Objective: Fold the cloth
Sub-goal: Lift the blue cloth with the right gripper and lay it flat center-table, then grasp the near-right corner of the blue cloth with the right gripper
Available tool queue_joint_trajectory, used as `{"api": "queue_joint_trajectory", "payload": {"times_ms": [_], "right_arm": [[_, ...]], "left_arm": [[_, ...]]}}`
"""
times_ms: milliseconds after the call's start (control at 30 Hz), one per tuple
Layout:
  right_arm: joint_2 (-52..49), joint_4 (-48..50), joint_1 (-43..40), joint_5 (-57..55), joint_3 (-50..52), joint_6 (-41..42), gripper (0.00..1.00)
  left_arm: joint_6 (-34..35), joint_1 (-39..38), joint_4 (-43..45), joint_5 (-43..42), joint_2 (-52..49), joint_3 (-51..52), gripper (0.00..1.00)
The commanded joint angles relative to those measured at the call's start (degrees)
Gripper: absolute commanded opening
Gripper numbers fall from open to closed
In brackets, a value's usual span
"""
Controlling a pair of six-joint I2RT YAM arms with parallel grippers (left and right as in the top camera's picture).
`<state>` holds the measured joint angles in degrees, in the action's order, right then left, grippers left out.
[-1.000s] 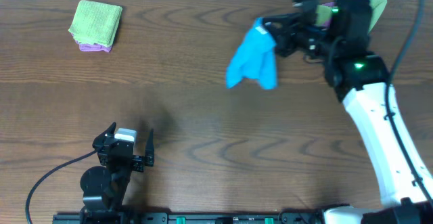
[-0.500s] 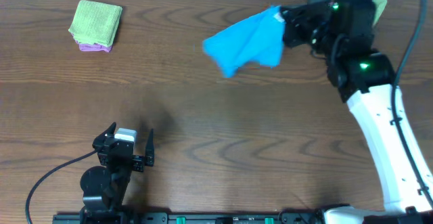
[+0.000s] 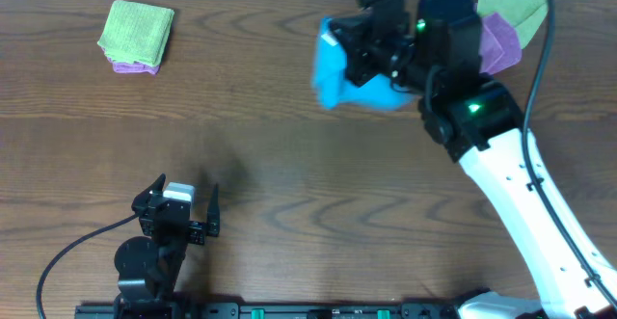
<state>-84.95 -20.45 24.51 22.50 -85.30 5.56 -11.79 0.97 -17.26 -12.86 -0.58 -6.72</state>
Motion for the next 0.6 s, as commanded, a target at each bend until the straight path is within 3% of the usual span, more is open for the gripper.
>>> {"api": "queue_joint_trajectory", "payload": {"times_ms": [0,167,200,233,267,567], "right_arm": [[1.0,-1.9,-0.3,1.2,-2.8,-0.8,0.01],[0.8,-11.8,-5.8,-10.8,-3.1,-1.4,0.01],[0.6,-13.7,-7.0,-12.8,-3.1,-1.4,0.17],[0.4,-15.0,-7.8,-13.1,-3.1,-1.4,0.7],[0.1,-16.0,-8.5,-13.0,-3.1,-1.4,0.99],[-7.2,-26.6,-8.9,-8.0,-3.1,-3.6,0.99]], "left_arm": [[0.5,0.2,-0.3,0.6,0.4,1.3,0.96],[0.5,0.2,-0.3,0.6,0.4,1.3,0.95],[0.5,0.2,-0.3,0.6,0.4,1.3,0.95],[0.5,0.2,-0.3,0.6,0.4,1.3,0.95],[0.5,0.2,-0.3,0.6,0.4,1.3,0.95],[0.5,0.2,-0.3,0.6,0.4,1.3,0.95]]}}
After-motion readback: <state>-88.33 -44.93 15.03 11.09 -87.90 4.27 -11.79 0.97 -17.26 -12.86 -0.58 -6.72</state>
